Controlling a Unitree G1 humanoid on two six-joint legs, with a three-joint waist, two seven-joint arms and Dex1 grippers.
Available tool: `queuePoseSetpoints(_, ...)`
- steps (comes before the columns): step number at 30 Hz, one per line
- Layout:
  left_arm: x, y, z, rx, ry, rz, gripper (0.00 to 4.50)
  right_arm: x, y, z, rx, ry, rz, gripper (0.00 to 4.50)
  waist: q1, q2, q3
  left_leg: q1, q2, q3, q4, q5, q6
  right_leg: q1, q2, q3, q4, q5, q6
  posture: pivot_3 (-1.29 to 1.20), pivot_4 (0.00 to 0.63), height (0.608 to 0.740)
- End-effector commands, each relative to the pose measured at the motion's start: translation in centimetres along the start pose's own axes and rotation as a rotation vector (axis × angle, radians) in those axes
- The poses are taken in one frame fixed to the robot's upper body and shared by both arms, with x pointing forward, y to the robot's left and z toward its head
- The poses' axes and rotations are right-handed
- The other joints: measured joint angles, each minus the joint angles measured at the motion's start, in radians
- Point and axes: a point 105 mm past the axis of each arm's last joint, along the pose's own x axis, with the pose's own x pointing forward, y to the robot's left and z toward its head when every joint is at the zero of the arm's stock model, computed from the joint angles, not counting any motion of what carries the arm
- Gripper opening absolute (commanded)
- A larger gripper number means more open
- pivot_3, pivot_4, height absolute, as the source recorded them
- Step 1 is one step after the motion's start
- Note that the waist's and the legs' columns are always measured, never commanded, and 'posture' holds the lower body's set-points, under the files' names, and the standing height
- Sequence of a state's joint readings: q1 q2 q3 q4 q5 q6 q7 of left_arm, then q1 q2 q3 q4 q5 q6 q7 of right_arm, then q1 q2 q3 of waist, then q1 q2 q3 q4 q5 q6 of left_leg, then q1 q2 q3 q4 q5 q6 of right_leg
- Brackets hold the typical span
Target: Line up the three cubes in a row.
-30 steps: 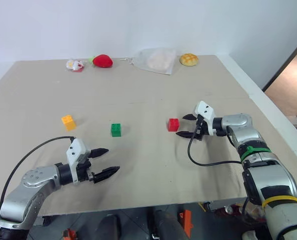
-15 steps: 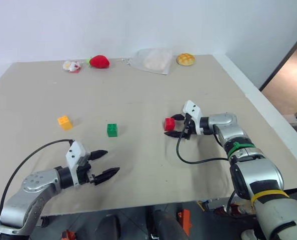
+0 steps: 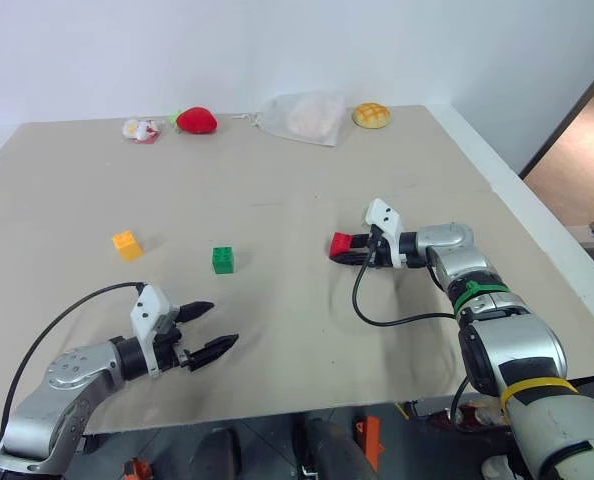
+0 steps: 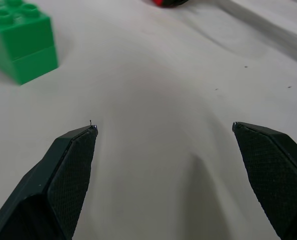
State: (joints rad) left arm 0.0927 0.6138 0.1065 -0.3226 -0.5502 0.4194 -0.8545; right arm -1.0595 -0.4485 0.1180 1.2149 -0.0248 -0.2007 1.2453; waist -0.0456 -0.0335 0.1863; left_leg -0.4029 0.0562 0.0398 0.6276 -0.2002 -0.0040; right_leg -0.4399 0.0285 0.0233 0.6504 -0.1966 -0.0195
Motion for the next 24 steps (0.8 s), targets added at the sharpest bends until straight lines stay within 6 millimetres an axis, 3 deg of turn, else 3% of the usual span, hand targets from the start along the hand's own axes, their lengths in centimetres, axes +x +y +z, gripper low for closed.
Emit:
queuePoseSetpoints(1, -1.0, 0.8, 0.3, 0.013, 0.002, 0.015, 4.5, -1.0, 0.3, 1.1, -0.041, -0.039, 0.064, 1.26, 0.0, 0.0, 0.0, 0.0, 0.0, 0.0, 0.0, 0.0, 0.0, 0.0, 0.0, 0.0, 0.0, 0.0, 0.0, 0.0, 0.15, 0.74)
queuePoseSetpoints(7, -1.6, 1.5, 0.0, -0.006, 0.016, 0.02, 4.5, -1.6, 3.8, 0.3, -0.126, -0.016, 0.321, 1.26, 0.001, 0.0, 0.0, 0.0, 0.001, 0.0, 0.0, 0.0, 0.0, 0.0, 0.0, -0.001, 0.0, 0.0, -0.001, 0.0, 0.15, 0.74)
queuePoseSetpoints(16, -2.8, 0.4, 0.1, -0.005, 0.036, 0.022, 4.5, -0.8, 5.1, 0.1, -0.132, -0.016, 0.371, 1.26, -0.001, 0.0, 0.0, 0.001, 0.004, 0.001, 0.0, 0.0, 0.0, -0.001, 0.002, 0.0, 0.001, 0.001, -0.003, 0.0, 0.15, 0.74)
queuePoseSetpoints(24, -4.5, -0.2, 0.2, -0.02, 0.04, 0.081, 4.5, -1.3, 6.7, 0.7, -0.131, -0.101, 0.382, 1.26, 0.001, 0.0, 0.0, 0.001, 0.005, 0.001, -0.001, 0.0, 0.0, -0.001, 0.003, -0.001, 0.002, 0.0, -0.005, 0.0, 0.15, 0.74)
